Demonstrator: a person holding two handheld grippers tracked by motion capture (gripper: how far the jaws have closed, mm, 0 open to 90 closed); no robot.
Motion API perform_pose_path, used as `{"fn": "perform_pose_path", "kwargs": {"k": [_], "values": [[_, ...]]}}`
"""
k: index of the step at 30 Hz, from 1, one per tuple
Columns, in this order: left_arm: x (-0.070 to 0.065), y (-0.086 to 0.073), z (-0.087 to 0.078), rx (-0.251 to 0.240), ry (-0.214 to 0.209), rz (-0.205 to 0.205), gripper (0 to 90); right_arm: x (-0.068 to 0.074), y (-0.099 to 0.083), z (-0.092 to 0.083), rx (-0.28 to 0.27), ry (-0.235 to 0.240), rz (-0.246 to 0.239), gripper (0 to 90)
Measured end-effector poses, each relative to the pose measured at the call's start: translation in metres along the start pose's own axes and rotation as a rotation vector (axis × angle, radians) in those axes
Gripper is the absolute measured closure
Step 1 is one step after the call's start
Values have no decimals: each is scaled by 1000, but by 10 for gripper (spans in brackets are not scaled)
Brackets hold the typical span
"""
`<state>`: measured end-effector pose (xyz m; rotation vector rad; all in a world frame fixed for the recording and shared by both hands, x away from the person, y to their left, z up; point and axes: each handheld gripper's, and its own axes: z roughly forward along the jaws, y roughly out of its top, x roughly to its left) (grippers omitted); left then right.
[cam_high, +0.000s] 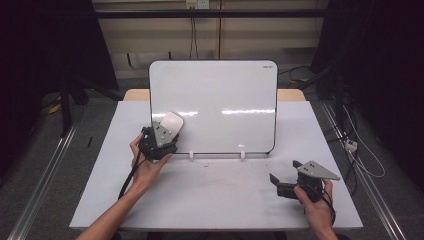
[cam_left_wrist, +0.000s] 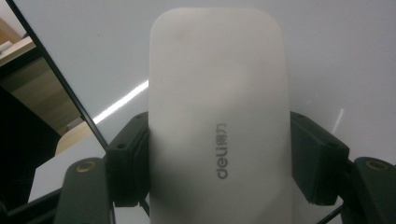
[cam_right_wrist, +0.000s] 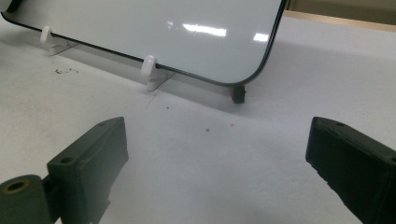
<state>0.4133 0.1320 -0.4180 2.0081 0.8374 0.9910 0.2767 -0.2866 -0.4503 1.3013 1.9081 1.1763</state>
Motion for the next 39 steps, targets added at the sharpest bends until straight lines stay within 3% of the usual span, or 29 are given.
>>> {"fn": "perform_pose_path", "kwargs": {"k": [12, 14, 27, 39], "values": [[4, 1, 1, 24, -30, -29, 283, 0, 0, 0, -3, 7, 2, 54], [5, 2, 1, 23, -21, -29, 258, -1, 0, -1, -5, 7, 4, 54], [-1, 3, 1, 44, -78, -44, 54, -1, 0, 1, -1, 12, 7, 55], [8, 4, -3, 23, -131, -82, 45, -1, 0, 0, -4, 6, 6, 54]]}}
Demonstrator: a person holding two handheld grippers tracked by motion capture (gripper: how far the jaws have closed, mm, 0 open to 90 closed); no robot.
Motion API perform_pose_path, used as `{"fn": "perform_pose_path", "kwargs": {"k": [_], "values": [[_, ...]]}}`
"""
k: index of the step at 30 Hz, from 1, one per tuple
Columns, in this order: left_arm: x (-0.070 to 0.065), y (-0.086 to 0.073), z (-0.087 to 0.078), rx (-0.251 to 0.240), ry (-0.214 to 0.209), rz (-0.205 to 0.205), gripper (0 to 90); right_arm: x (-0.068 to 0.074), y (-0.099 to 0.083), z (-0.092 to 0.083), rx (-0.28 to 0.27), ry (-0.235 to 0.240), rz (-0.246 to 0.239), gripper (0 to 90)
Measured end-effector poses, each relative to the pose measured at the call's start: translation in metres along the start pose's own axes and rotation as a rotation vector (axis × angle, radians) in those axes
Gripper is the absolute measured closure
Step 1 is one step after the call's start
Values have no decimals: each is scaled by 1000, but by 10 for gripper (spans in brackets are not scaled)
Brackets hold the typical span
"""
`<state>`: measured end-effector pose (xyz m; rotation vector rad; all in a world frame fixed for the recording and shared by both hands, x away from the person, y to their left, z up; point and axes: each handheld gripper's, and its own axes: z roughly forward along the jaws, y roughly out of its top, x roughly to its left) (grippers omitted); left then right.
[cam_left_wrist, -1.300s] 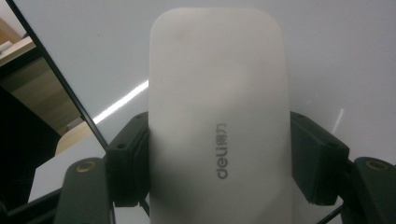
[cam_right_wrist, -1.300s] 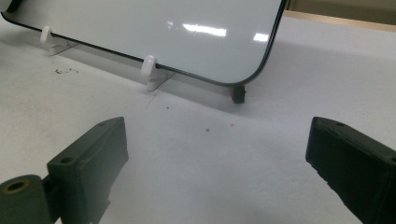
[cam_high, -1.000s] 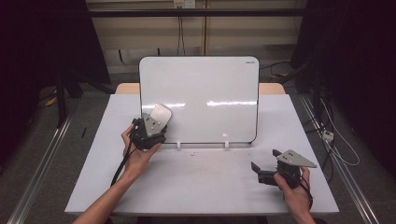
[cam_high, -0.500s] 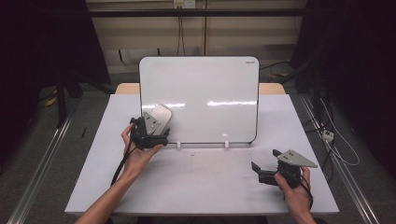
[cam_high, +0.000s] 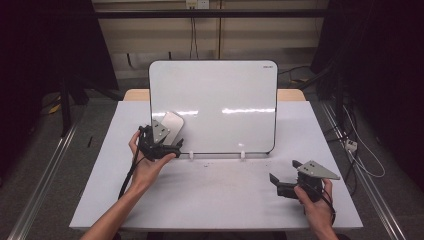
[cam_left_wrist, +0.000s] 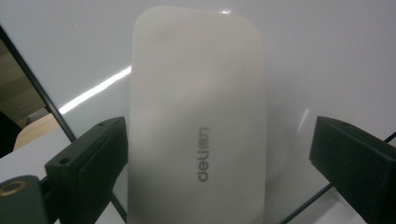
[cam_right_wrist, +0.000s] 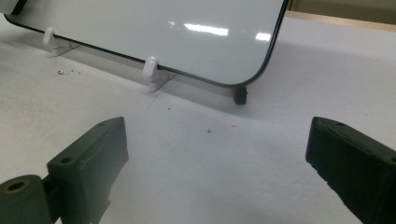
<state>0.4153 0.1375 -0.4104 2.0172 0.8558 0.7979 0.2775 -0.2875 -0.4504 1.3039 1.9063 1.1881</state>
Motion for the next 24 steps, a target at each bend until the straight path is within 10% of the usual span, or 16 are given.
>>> {"fn": "perform_pose_path", "kwargs": {"k": [13, 21, 24], "values": [[11, 3, -14, -30, -38, -125, 49, 2, 1, 1, 3, -6, -1, 54], [10, 2, -26, -15, -50, -80, 47, 2, 2, 5, 8, -3, 5, 54], [8, -1, -30, -20, -80, -122, 47, 3, 3, 6, 11, -2, 3, 54]]}}
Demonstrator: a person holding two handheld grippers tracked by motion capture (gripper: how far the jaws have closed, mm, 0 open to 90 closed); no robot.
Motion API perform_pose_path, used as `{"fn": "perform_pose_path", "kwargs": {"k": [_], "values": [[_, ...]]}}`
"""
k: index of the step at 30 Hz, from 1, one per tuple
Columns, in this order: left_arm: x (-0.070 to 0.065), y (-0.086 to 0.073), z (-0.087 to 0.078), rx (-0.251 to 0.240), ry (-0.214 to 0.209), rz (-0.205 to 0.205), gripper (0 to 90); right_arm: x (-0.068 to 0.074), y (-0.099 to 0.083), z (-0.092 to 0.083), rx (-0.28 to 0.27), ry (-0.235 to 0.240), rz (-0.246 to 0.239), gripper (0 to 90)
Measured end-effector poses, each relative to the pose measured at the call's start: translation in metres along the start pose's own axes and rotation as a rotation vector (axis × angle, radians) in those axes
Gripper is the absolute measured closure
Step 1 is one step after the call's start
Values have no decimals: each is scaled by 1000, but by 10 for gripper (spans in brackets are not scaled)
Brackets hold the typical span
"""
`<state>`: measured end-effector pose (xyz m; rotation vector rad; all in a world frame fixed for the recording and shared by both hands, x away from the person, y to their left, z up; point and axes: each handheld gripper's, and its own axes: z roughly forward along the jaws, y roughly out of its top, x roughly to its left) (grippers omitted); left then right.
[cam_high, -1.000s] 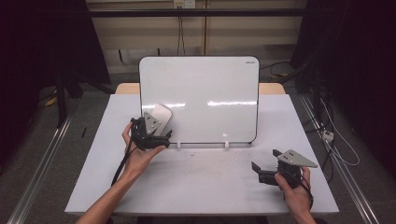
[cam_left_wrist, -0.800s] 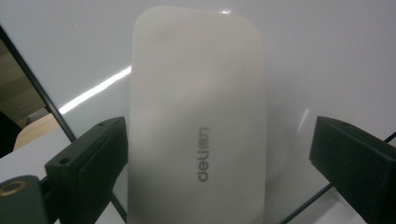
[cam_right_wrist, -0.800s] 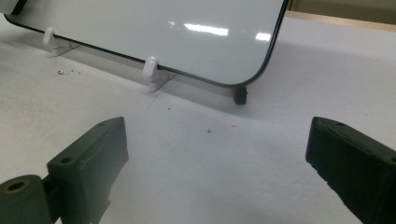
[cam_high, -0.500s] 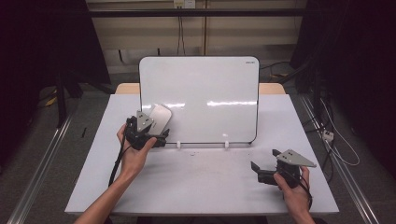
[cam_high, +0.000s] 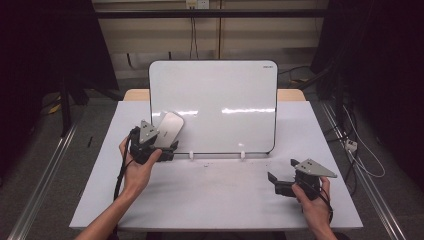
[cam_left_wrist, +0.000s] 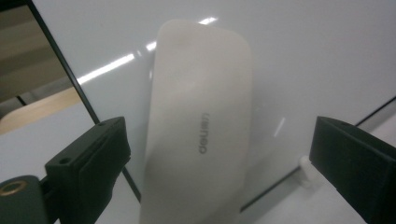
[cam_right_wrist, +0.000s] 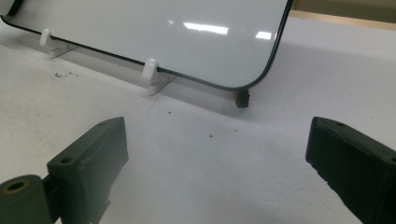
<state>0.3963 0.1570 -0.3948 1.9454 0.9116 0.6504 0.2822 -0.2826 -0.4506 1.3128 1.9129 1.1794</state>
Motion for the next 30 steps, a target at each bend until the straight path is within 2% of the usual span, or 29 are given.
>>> {"fn": "perform_pose_path", "kwargs": {"k": [5, 6, 10, 12, 14, 16, 19, 22, 27, 30], "values": [[0, -4, -8, -22, -15, -27, 47, 0, 0, -1, -3, -2, -2, 54], [1, -4, -9, -12, -27, -30, 48, 0, -1, -2, -4, -2, -4, 55], [-2, -5, -18, -20, -27, -11, 47, 0, -1, -3, -7, -3, -2, 54], [-3, -5, -22, -17, -34, -15, 48, 0, -1, -3, -6, -4, -2, 54], [-4, -7, -26, -8, -27, 2, 48, 0, -1, -3, -5, -4, -4, 54], [-5, -8, -29, -9, -27, 0, 48, 1, -1, -4, -2, -1, -8, 54], [-5, -11, -35, -19, -31, -20, 48, 1, -2, -4, -2, -2, -7, 54], [-4, -14, -41, -25, -21, -27, 48, 0, -2, -5, -4, -5, -7, 54], [-2, -21, -53, -37, -7, -62, 47, 1, -2, -6, -3, -7, -4, 54], [-1, -25, -59, -36, -3, -56, 46, 1, -2, -6, -4, -6, -7, 54]]}}
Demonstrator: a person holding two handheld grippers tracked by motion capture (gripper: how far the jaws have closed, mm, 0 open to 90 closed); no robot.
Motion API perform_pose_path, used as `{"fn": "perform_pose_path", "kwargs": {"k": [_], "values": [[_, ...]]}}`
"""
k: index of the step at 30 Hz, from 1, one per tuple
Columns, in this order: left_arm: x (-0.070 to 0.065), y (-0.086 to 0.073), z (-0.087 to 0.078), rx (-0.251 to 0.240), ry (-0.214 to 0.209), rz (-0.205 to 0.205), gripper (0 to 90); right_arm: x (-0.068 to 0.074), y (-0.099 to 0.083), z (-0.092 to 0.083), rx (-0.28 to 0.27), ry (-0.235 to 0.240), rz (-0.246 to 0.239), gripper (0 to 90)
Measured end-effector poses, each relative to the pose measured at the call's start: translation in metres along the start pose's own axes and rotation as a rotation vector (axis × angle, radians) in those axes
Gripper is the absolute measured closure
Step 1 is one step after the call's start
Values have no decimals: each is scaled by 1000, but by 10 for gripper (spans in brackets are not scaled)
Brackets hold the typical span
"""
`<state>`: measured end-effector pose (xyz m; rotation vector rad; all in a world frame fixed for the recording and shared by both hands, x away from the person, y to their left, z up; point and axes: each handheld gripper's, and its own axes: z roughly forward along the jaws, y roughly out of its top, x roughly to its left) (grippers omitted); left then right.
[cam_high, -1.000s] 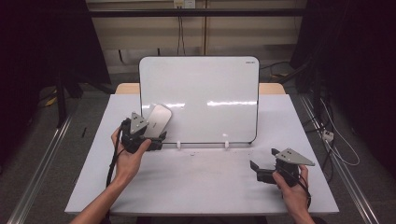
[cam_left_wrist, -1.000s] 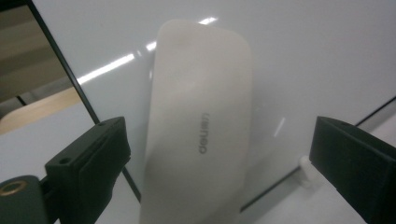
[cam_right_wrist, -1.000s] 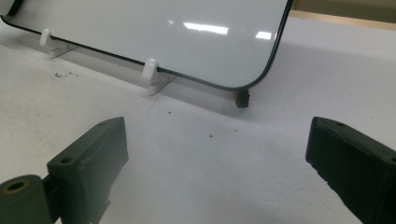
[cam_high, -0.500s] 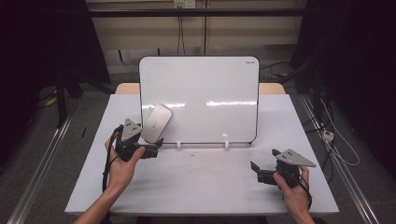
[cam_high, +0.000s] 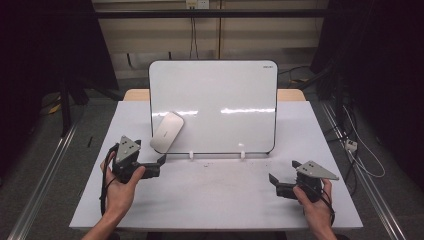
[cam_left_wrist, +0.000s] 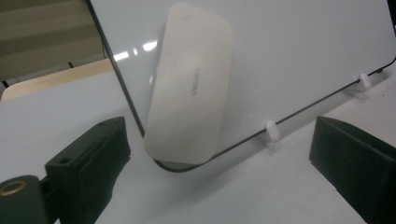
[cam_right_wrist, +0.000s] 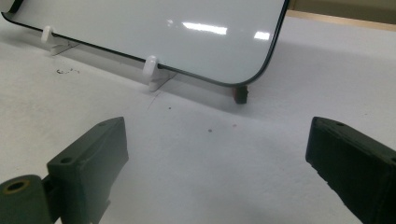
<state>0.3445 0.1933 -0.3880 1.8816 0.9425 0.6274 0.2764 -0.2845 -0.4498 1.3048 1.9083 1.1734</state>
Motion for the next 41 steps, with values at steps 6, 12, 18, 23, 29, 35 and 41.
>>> {"fn": "perform_pose_path", "kwargs": {"k": [6, 12, 18, 23, 29, 35, 41], "values": [[-1, -8, -10, -4, 18, -17, 46, 1, 0, 0, 1, 2, -1, 54], [-1, -20, -18, -6, 36, -40, 49, 0, 0, 0, 2, 0, 3, 54], [3, -33, -21, 36, 15, -47, 50, 0, 0, 0, 3, -1, 3, 54], [2, -40, -25, 42, 23, -46, 49, 0, 0, 1, 5, -2, 0, 54], [2, -48, -28, 27, 36, -60, 50, -1, 0, 2, 8, -4, 4, 54], [4, -54, -30, 15, 52, -50, 50, 0, -1, 1, 8, 4, 4, 54], [5, -56, -29, 16, 52, -56, 49, -1, 0, 3, 10, 3, 6, 54]]}}
